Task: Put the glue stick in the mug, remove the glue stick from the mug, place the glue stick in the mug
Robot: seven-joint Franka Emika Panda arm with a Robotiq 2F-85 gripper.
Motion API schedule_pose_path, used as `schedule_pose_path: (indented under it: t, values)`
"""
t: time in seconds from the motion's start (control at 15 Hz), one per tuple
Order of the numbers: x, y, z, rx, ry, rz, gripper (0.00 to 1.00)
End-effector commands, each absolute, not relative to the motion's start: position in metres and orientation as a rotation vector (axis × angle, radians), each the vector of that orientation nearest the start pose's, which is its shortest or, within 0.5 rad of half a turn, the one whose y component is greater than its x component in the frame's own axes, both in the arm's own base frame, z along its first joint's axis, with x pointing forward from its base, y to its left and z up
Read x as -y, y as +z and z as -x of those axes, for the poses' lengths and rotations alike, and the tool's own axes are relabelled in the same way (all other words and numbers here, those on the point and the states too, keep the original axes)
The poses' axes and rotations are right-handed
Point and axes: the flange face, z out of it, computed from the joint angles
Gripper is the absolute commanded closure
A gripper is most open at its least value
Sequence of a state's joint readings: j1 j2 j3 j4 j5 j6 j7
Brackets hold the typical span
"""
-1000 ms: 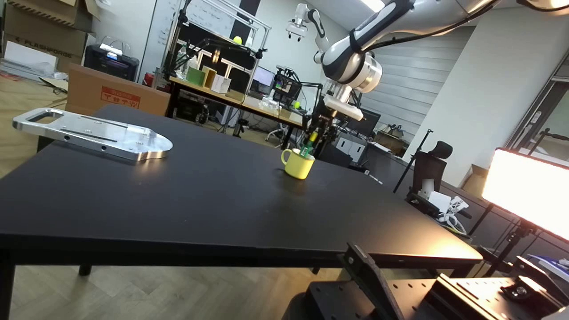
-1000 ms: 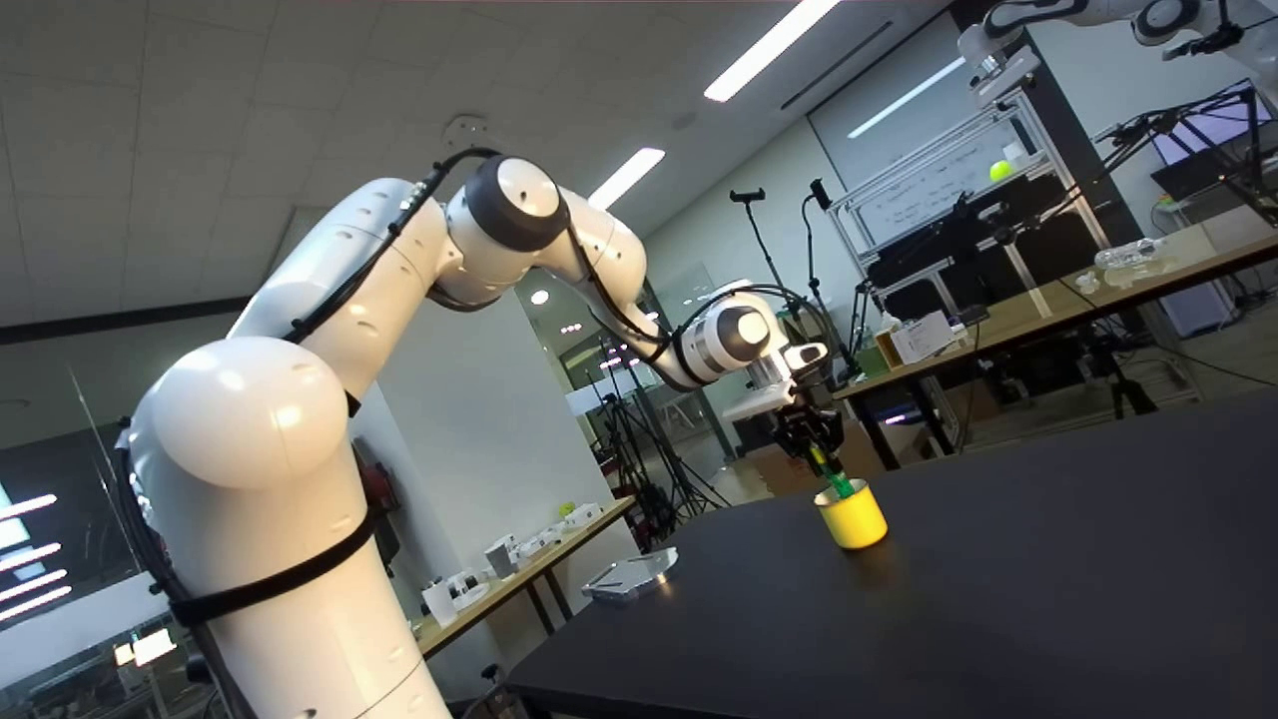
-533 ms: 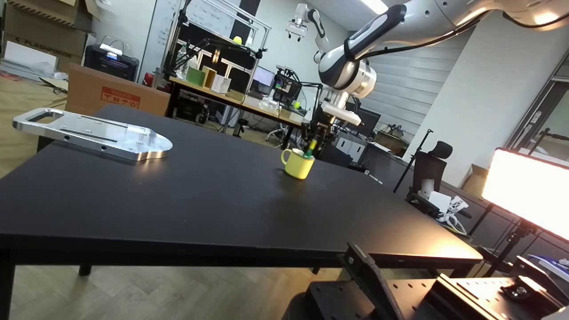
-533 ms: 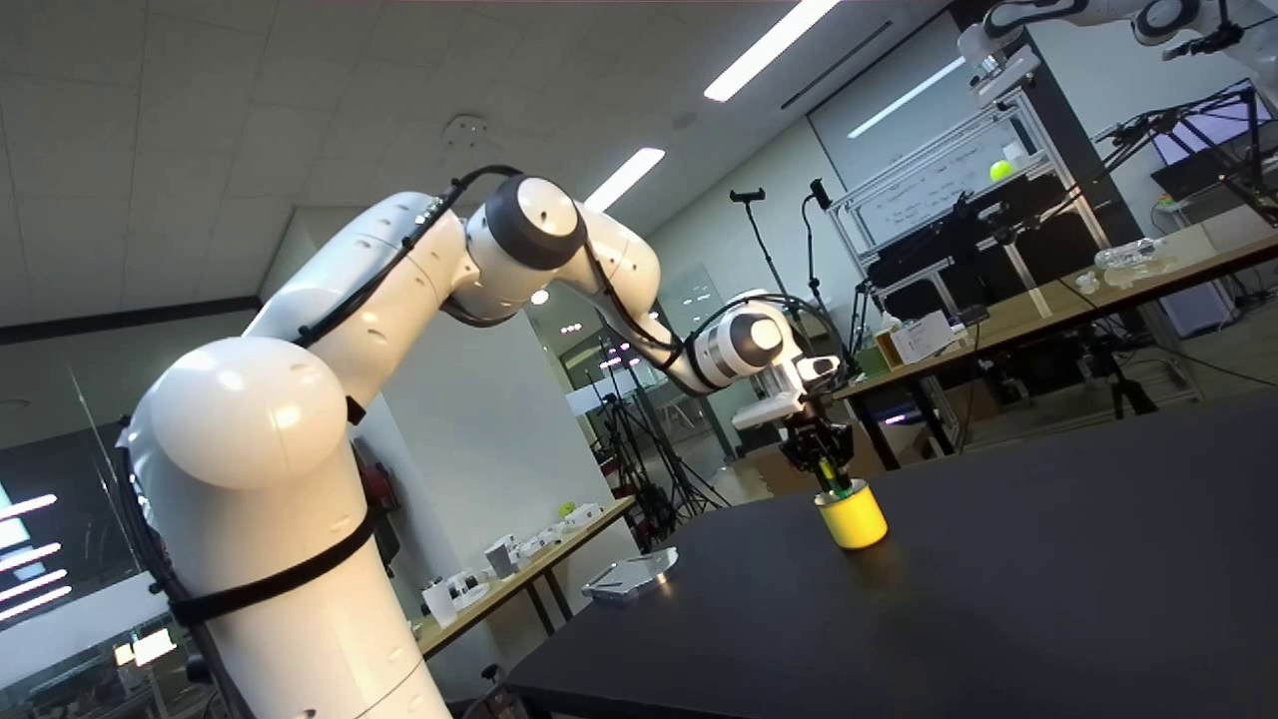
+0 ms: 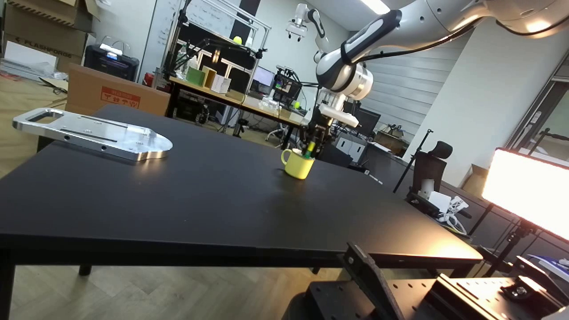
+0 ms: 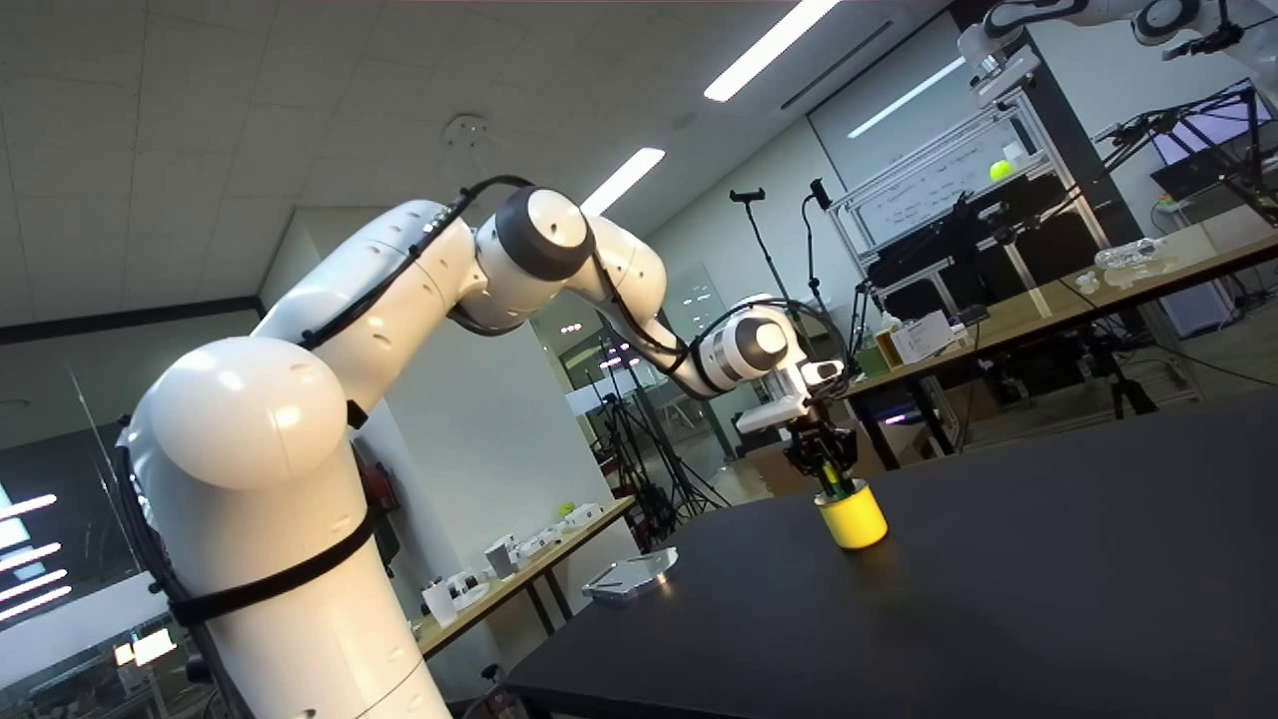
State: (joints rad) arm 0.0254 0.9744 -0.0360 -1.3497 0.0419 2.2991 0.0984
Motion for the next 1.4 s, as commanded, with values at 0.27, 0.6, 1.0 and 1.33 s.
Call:
schedule_pose_path:
  t: [0.27, 0.6, 1.0, 1.33]
  values:
    - [0.004, 0.124, -0.739, -0.241, 0.046, 3.139, 0.41]
    - [-0.001, 0.139, -0.742, -0.230, 0.011, 3.129, 0.14]
    - [-0.002, 0.162, -0.742, -0.230, -0.038, 3.126, 0.00]
    - [-0.005, 0.169, -0.743, -0.261, -0.044, 3.123, 0.00]
